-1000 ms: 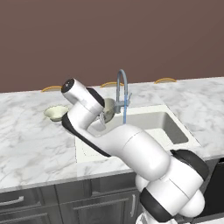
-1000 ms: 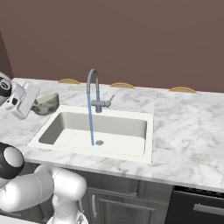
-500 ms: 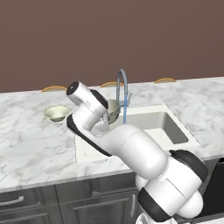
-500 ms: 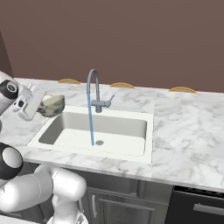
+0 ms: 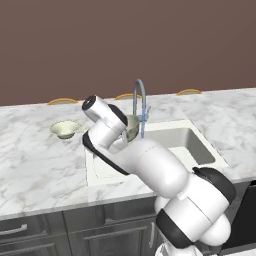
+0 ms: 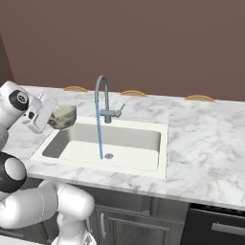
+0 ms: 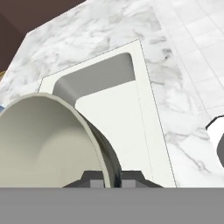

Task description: Rinse each bowl for a few seconds and place them down in the sink or on the counter.

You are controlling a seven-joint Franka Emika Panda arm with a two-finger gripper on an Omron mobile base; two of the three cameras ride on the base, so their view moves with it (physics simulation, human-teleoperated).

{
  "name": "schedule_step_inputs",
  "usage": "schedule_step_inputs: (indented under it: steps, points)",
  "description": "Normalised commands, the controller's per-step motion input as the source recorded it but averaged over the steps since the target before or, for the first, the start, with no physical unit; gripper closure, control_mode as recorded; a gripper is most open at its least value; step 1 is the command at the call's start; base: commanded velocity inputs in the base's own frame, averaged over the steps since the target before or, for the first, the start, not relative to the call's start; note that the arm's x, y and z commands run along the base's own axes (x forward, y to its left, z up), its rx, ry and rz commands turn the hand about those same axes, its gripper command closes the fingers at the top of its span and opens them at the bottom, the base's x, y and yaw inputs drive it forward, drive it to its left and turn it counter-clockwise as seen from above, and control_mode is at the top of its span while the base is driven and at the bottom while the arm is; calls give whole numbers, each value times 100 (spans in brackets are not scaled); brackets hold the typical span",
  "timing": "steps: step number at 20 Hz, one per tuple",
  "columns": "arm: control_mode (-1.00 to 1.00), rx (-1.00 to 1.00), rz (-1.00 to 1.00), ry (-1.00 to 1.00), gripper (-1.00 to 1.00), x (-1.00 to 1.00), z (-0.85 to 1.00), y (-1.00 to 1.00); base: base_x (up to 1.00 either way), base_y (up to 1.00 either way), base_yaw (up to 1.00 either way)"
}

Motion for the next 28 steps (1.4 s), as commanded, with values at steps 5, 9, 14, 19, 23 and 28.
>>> schedule_step_inputs:
  steps: [5,9,14,19,23,28]
  points:
    - [-100,3,-3,-3,100,15,-22,-26,0,0,0]
    - [-100,4,-4,-1,100,13,-23,-34,0,0,0]
    - [-100,2,-4,-2,100,20,-19,-27,0,0,0]
    - [-100,0,-3,-6,100,24,-17,-20,0,0,0]
    - [-100,0,-3,-8,100,29,-15,-9,0,0,0]
    - [-100,0,-2,-7,100,31,-18,-7,0,0,0]
